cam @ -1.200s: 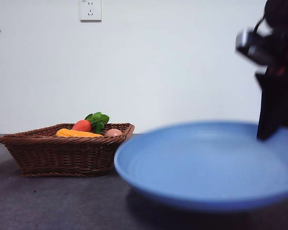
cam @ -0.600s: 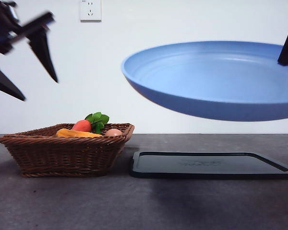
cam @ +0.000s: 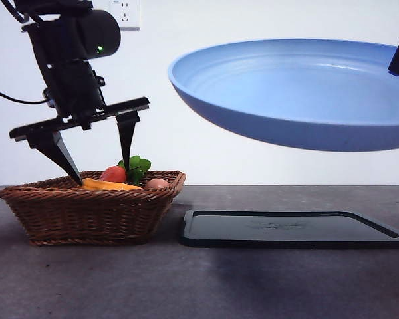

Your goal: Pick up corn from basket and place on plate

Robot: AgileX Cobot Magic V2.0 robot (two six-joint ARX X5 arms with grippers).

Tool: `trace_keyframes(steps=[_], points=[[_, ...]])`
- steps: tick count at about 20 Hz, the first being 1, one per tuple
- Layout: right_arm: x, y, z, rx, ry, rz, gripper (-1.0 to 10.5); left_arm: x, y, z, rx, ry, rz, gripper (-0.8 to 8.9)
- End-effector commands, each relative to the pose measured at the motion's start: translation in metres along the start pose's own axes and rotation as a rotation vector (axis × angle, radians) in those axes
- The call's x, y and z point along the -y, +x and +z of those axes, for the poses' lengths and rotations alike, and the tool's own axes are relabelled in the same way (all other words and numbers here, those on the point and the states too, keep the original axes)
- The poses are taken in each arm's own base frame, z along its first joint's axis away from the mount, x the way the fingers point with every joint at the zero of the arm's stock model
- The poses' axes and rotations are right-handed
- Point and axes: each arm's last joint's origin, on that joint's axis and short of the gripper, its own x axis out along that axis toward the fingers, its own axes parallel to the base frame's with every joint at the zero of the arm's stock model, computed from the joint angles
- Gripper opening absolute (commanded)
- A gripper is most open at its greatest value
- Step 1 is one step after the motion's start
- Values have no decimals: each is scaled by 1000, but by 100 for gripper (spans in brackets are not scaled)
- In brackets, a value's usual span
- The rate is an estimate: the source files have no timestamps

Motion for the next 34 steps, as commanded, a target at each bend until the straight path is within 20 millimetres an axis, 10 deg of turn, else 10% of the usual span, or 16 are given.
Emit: trace_keyframes(steps=[1,15,22,26,29,34], points=[[-3,-3,5,24,-27,12,1,2,15,0,-26,-87,34,361],[-4,-3,8,51,-67,45,1,-2,37,-6,-128,-79,87,204],[5,15,15,-4,16,14,2,25,-76,23,116,184,-111,204],[23,58,31,-46,145,10,2,36,-155,-5,218,440,-306,204],[32,83,40,-50,229,72,1,55,-163,-33,177,613,-360,204],[36,95,48,-13,300,118,1,94,-119,-76,46,856,-378,204]])
